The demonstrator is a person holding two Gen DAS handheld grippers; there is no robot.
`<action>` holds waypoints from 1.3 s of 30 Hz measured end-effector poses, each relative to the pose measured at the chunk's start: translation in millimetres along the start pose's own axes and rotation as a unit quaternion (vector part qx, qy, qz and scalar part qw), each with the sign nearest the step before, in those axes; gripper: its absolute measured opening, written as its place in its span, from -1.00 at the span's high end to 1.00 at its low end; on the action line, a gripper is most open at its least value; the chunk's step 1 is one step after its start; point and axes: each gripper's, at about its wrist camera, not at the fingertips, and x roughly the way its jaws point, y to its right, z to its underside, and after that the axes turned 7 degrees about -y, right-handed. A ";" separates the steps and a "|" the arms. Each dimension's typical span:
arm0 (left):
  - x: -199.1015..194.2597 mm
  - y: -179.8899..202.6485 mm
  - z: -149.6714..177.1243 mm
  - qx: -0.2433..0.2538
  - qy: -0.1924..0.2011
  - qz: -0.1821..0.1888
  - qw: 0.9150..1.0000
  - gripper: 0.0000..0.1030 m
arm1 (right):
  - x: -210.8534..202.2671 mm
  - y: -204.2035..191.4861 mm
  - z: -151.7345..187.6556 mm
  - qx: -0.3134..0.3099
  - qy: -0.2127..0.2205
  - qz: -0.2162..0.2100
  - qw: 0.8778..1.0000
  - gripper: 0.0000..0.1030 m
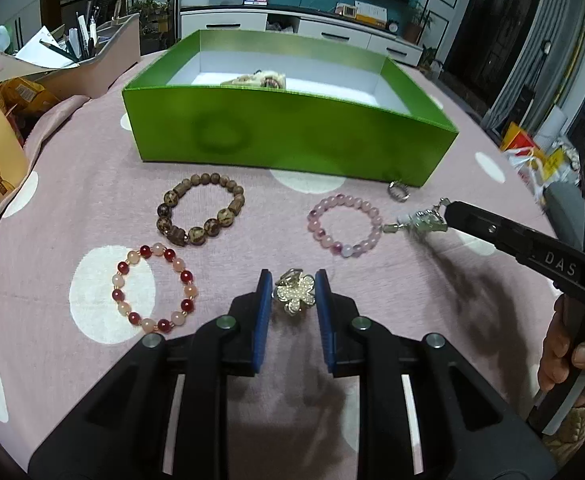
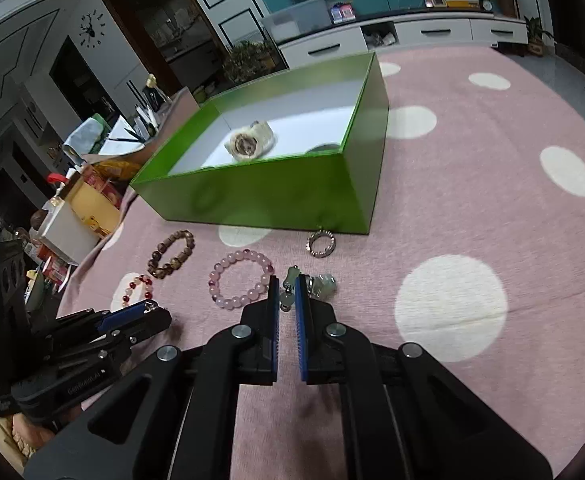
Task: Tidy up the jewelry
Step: 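Grasp the gold flower brooch with the left tool while the right tool grasps the green jade pendant, then carry the brooch and pendant into the green box and open both tools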
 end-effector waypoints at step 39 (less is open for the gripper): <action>-89.7 2.5 -124.1 -0.019 0.081 0.046 0.995 0.58 | -81.0 -25.2 -81.3 -0.068 0.121 -0.014 0.990 0.86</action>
